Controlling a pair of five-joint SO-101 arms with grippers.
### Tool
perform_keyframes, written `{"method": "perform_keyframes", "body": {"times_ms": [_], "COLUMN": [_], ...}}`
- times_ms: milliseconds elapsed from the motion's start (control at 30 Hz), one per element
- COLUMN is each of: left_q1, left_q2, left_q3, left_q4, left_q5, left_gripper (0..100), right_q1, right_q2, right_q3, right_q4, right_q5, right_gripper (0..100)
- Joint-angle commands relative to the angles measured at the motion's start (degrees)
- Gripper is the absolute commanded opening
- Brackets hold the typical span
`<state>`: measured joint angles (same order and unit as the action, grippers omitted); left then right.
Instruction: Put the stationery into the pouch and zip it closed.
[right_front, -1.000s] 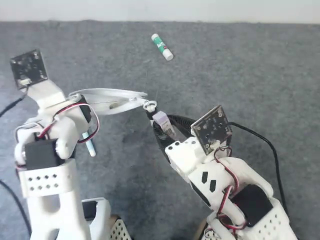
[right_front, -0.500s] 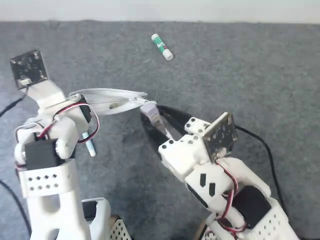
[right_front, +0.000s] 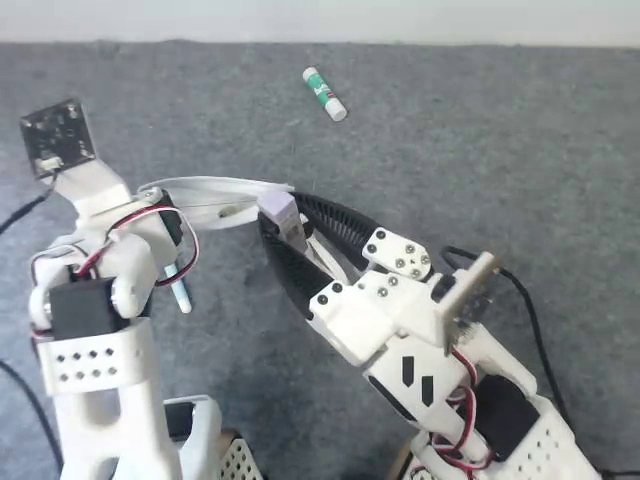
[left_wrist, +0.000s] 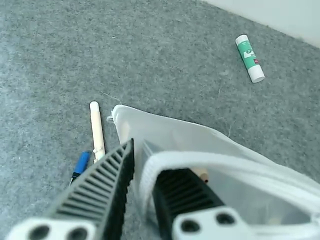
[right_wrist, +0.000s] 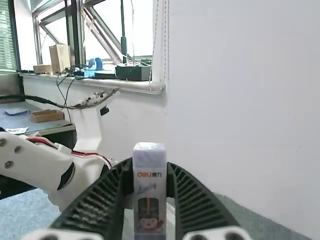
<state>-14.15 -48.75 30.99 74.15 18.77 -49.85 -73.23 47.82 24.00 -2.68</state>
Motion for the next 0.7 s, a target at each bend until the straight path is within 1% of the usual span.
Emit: {"method": "perform_keyframes", "body": {"times_ms": [0,233,300,667], "left_q1": [0.09,0.35,0.35,0.18], "left_q2": [-0.18,0.0,-0.09,-0.18], "left_q3": [-1.1,-1.1,-1.1,-1.1], "left_q4": [0.18,0.09,0.09,0.18], "left_q5": [-0.62,-0.62,-0.62,-0.62], "left_gripper": [1,1,1,1], "right_q1": [-0.48,-0.4,-0.22,-0.13], "right_q2": [-0.31,8.92,11.82,23.78], "right_q3": [0.53,6.86,8.18,10.81], "right_q4": [-5.14,-27.12,-31.69,-44.7], "right_q5": [-0.26,-0.26,-0.26,-0.62], "right_gripper": [0.7,0.7,0.7,0.7]}}
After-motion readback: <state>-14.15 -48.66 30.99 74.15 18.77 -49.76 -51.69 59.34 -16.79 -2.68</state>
